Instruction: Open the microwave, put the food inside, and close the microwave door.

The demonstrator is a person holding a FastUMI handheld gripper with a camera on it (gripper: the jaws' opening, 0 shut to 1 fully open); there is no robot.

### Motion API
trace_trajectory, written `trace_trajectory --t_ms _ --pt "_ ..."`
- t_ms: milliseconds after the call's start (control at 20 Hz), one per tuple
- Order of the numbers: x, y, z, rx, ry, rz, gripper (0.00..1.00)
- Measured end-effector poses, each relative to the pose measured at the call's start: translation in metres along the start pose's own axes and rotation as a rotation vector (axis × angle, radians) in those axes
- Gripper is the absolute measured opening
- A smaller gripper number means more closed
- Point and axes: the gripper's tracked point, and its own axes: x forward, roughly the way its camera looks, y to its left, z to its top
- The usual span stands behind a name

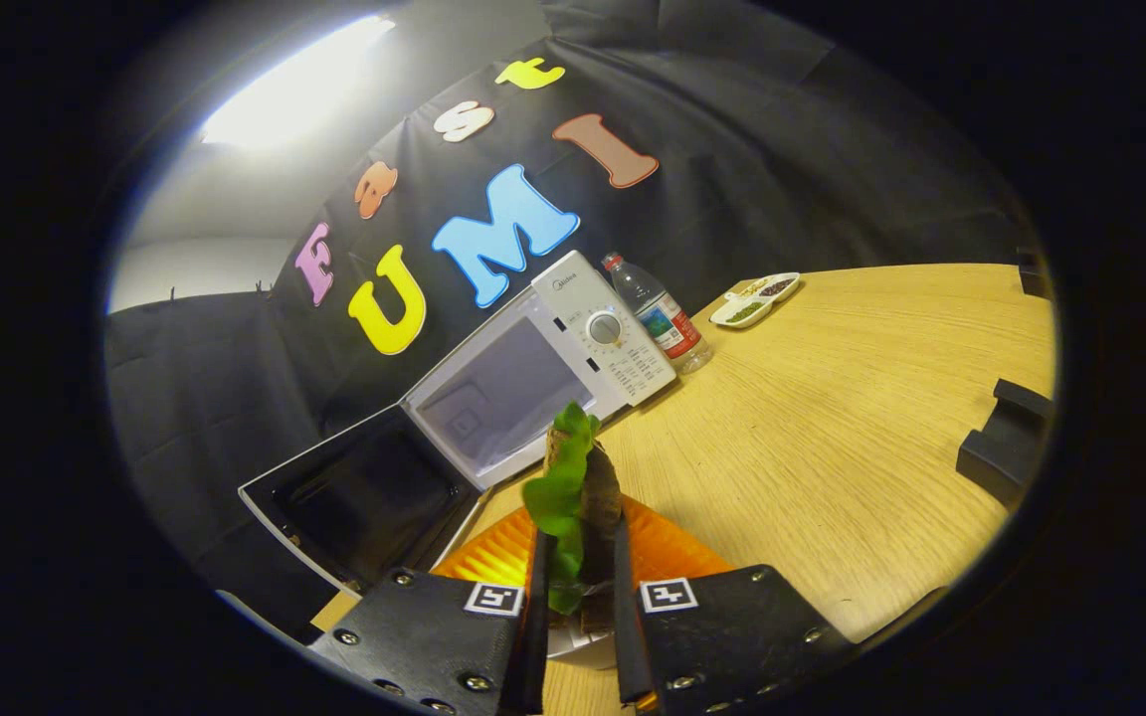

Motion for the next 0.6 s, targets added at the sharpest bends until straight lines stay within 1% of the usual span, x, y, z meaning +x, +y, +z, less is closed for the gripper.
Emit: trace_trajectory --t_ms 250,450,500,550,600 --pt "-0.008 0.011 0.005 -0.027 0.003 -0.019 0.28" --pt "-0.011 0.022 0.014 -0.088 -0.023 -0.03 0.28" --pt "-0.012 0.022 0.012 -0.092 -0.023 -0.048 0.28" --pt "-0.005 0.023 0.016 -0.095 -0.024 -0.057 0.17" --pt "-0.008 0.029 0.018 -0.088 -0.022 -0.053 0.17"
